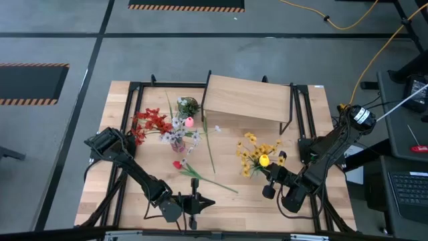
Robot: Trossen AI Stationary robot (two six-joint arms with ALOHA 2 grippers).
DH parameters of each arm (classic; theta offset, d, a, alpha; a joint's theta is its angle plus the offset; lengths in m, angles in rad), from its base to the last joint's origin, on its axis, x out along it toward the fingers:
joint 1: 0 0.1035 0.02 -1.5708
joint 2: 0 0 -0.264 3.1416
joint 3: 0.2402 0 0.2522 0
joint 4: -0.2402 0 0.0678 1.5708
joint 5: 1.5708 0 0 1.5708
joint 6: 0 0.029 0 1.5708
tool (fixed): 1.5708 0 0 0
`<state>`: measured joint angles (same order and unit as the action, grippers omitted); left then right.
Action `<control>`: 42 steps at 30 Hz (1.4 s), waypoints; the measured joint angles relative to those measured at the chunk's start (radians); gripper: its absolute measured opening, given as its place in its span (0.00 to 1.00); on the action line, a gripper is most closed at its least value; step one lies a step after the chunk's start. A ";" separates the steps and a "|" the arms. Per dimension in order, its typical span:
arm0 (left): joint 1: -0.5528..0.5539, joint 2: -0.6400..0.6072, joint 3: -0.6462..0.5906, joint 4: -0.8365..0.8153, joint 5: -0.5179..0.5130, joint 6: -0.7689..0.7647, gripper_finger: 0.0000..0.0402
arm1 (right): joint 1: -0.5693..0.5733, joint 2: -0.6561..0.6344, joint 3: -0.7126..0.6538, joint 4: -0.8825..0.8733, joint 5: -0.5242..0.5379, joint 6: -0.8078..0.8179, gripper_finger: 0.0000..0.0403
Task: Pick and place flowers into a vace then onto a shelf
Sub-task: Put the yellow flower into the transparent vase
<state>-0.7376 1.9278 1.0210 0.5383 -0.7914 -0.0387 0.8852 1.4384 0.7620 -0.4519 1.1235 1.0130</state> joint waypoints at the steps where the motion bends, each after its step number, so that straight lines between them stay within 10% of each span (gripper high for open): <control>1: 0.000 0.000 0.000 0.000 0.000 0.000 0.01 | 0.000 0.000 0.000 0.000 -0.001 0.000 0.01; 17: 0.000 0.000 0.000 0.000 0.000 0.000 0.01 | -0.024 -0.001 -0.001 0.000 -0.074 0.003 0.01; 42: 0.000 0.000 0.000 -0.002 0.035 0.000 0.01 | -0.011 -0.107 0.080 -0.074 -0.202 -0.137 0.32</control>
<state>-0.7380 1.9278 1.0210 0.5358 -0.7559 -0.0391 0.8745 1.3315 0.8425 -0.5263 0.9213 0.8761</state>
